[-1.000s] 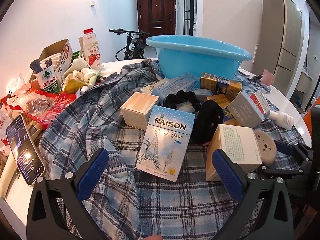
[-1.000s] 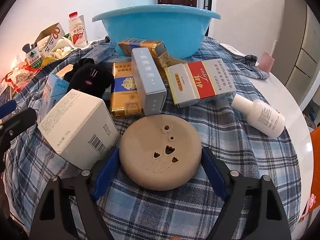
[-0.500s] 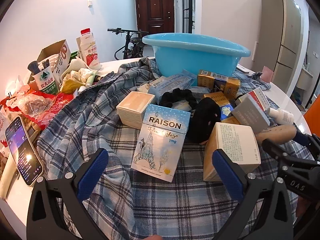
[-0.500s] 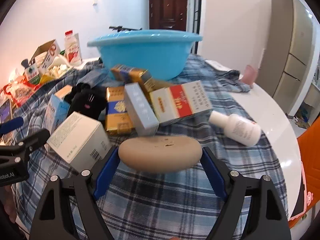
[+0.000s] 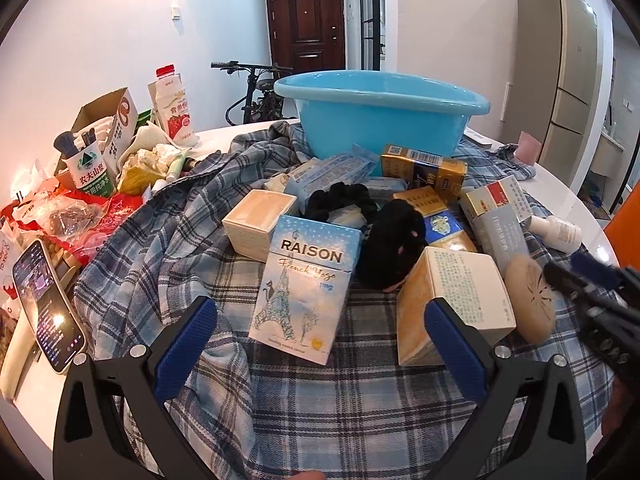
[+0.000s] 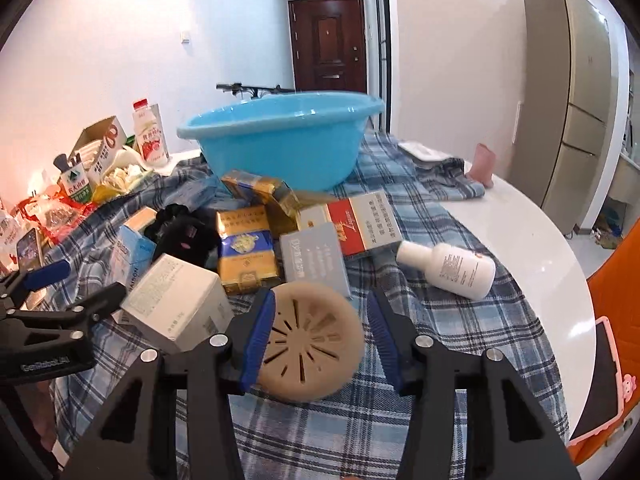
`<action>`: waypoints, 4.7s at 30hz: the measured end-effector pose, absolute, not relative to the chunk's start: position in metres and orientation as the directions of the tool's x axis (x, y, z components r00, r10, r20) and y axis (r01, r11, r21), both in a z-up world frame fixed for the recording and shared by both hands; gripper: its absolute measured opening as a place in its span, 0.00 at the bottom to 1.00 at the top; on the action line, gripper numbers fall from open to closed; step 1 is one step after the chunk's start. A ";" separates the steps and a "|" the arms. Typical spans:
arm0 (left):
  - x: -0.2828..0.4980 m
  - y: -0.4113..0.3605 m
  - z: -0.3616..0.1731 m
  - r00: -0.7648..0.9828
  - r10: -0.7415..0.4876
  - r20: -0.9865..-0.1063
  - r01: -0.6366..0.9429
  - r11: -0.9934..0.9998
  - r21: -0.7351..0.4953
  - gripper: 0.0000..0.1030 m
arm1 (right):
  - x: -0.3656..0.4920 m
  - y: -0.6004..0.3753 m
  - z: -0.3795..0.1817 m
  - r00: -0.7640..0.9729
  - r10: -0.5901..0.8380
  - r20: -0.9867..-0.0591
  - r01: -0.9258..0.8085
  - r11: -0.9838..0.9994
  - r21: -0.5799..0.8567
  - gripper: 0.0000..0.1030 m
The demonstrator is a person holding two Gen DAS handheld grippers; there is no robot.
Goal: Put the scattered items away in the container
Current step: 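Lift the beige disc with the right gripper while the left gripper approaches the white square box, then grasp the white square box with the left gripper and lift it, then carry the disc over the blue basin and open the right gripper while the left gripper carries the box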
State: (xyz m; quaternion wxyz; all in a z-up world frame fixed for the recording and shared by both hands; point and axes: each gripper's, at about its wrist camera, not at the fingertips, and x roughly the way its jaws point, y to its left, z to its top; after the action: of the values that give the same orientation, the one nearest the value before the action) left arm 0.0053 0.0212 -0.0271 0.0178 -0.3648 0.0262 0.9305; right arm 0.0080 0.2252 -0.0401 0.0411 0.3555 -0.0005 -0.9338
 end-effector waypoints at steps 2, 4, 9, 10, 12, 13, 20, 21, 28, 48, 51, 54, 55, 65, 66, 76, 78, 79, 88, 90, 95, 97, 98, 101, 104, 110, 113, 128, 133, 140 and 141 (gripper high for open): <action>0.006 0.023 -0.027 -0.736 0.012 -0.677 -0.055 -0.998 0.042 1.00 | 0.005 0.225 -0.049 -0.718 -0.078 -0.692 0.076 -0.997 0.034 0.71; 0.005 0.023 -0.028 -0.735 0.008 -0.678 -0.054 -0.997 0.047 1.00 | 0.005 0.226 -0.055 -0.705 -0.106 -0.702 0.087 -0.994 0.063 0.99; 0.003 0.023 -0.030 -0.730 0.008 -0.683 -0.053 -0.998 0.046 1.00 | 0.001 0.224 -0.059 -0.701 -0.137 -0.700 0.103 -0.991 0.090 1.00; 0.003 0.022 -0.031 -0.729 0.007 -0.684 -0.053 -0.998 0.046 1.00 | 0.000 0.221 -0.060 -0.701 -0.133 -0.700 0.107 -0.991 0.081 1.00; 0.003 0.022 -0.031 -0.728 0.005 -0.686 -0.052 -0.998 0.048 1.00 | -0.005 0.215 -0.063 -0.697 -0.116 -0.708 0.115 -0.992 0.050 1.00; 0.003 0.021 -0.032 -0.727 0.003 -0.687 -0.051 -0.998 0.049 1.00 | -0.007 0.212 -0.065 -0.693 -0.107 -0.713 0.118 -0.992 0.035 1.00; 0.002 0.018 -0.035 -0.720 0.002 -0.694 -0.046 -0.998 0.045 1.00 | -0.015 0.203 -0.081 -0.657 -0.066 -0.751 0.112 -0.994 -0.010 0.89; 0.002 0.017 -0.035 -0.719 0.004 -0.695 -0.047 -0.998 0.043 1.00 | -0.015 0.204 -0.082 -0.656 -0.061 -0.752 0.107 -0.994 -0.013 0.87; 0.003 0.018 -0.036 -0.718 0.003 -0.696 -0.050 -0.998 0.047 1.00 | -0.011 0.204 -0.080 -0.670 -0.050 -0.741 0.106 -0.994 -0.028 0.79; -0.006 0.070 -0.031 -0.685 0.155 -0.711 -0.203 -0.979 -0.018 1.00 | 0.015 0.237 -0.052 -0.755 0.034 -0.655 -0.003 -0.999 -0.049 0.79; -0.011 0.081 -0.037 -0.663 0.175 -0.728 -0.227 -0.973 -0.027 1.00 | 0.019 0.246 -0.051 -0.756 0.044 -0.654 -0.023 -0.999 -0.040 0.79; -0.014 0.087 -0.043 -0.655 0.158 -0.739 -0.224 -0.974 -0.009 1.00 | 0.019 0.254 -0.054 -0.753 0.051 -0.656 -0.040 -0.999 -0.031 0.79; -0.015 0.089 -0.044 -0.654 0.146 -0.742 -0.219 -0.976 0.001 1.00 | 0.019 0.256 -0.055 -0.752 0.046 -0.658 -0.042 -0.999 -0.022 0.79; -0.015 0.087 -0.053 -0.680 0.142 -0.719 -0.203 -0.979 -0.002 0.64 | 0.018 0.265 -0.062 -0.741 0.050 -0.670 -0.058 -0.998 -0.011 0.79; -0.015 0.088 -0.054 -0.675 0.131 -0.726 -0.201 -0.980 0.010 0.55 | 0.018 0.266 -0.062 -0.741 0.051 -0.670 -0.059 -0.998 -0.011 0.79; -0.009 0.079 -0.042 -0.687 0.189 -0.702 -0.220 -0.974 -0.047 0.54 | 0.022 0.262 -0.056 -0.749 0.065 -0.659 -0.065 -0.998 -0.025 0.79; -0.006 0.075 -0.035 -0.701 0.188 -0.688 -0.220 -0.975 -0.042 0.54 | 0.022 0.260 -0.053 -0.754 0.064 -0.654 -0.062 -0.998 -0.026 0.79; -0.005 0.074 -0.032 -0.709 0.187 -0.680 -0.221 -0.975 -0.038 0.54 | 0.022 0.259 -0.052 -0.756 0.063 -0.652 -0.060 -0.998 -0.027 0.79; -0.006 0.054 -0.003 -0.803 0.085 -0.590 -0.173 -0.981 0.094 0.55 | 0.014 0.231 -0.033 -0.791 0.019 -0.612 0.001 -0.999 -0.033 0.79; -0.009 0.045 0.003 -0.808 0.086 -0.583 -0.164 -0.983 0.083 0.55 | 0.011 0.222 -0.025 -0.802 0.007 -0.597 0.021 -0.999 -0.038 0.79; -0.016 0.028 0.018 -0.824 0.089 -0.559 -0.138 -0.989 0.047 0.55 | 0.000 0.201 0.000 -0.831 -0.017 -0.556 0.061 -0.996 -0.061 0.79; -0.020 0.024 0.025 -0.831 0.089 -0.549 -0.132 -0.991 0.038 0.55 | -0.005 0.193 0.011 -0.840 -0.030 -0.541 0.081 -0.994 -0.071 0.79; -0.021 0.022 0.029 -0.835 0.091 -0.543 -0.129 -0.991 0.033 0.55 | -0.008 0.190 0.017 -0.845 -0.037 -0.534 0.090 -0.993 -0.074 0.79; -0.023 0.017 0.041 -0.848 0.099 -0.521 -0.129 -0.991 0.021 0.55 | -0.015 0.180 0.035 -0.858 -0.058 -0.510 0.115 -0.990 -0.082 0.79; -0.028 0.014 0.055 -0.856 0.096 -0.509 -0.122 -0.992 0.018 0.55 | -0.022 0.173 0.053 -0.870 -0.071 -0.487 0.131 -0.987 -0.090 0.79; -0.046 0.009 0.083 -0.863 0.112 -0.493 -0.128 -0.992 -0.003 0.55 | -0.041 0.170 0.086 -0.888 -0.087 -0.453 0.142 -0.986 -0.089 0.79; -0.058 0.010 0.095 -0.865 0.098 -0.491 -0.118 -0.993 0.010 0.55 | -0.054 0.171 0.099 -0.891 -0.098 -0.444 0.149 -0.985 -0.081 0.79; -0.146 0.011 0.126 -0.881 0.061 -0.470 -0.106 -0.992 0.068 0.56 | -0.156 0.167 0.125 -0.884 -0.120 -0.453 0.170 -0.983 -0.071 0.79; -0.179 0.012 0.100 -0.852 0.068 -0.519 -0.113 -0.992 0.055 0.56 | -0.185 0.168 0.105 -0.876 -0.088 -0.474 0.139 -0.987 -0.074 0.79; -0.193 0.018 0.081 -0.831 0.087 -0.549 -0.133 -0.990 0.044 0.56 | -0.204 0.171 0.084 -0.860 -0.072 -0.505 0.127 -0.989 -0.075 0.79; -0.194 0.017 0.080 -0.832 0.088 -0.548 -0.132 -0.990 0.041 0.56 | -0.205 0.171 0.083 -0.861 -0.069 -0.504 0.125 -0.989 -0.077 0.79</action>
State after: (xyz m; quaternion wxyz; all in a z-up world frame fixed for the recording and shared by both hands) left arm -0.1941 0.0173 0.0800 0.0577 -0.2842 0.0387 0.9563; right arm -0.2045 0.1714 0.0832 0.0504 0.2586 0.0536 -0.9632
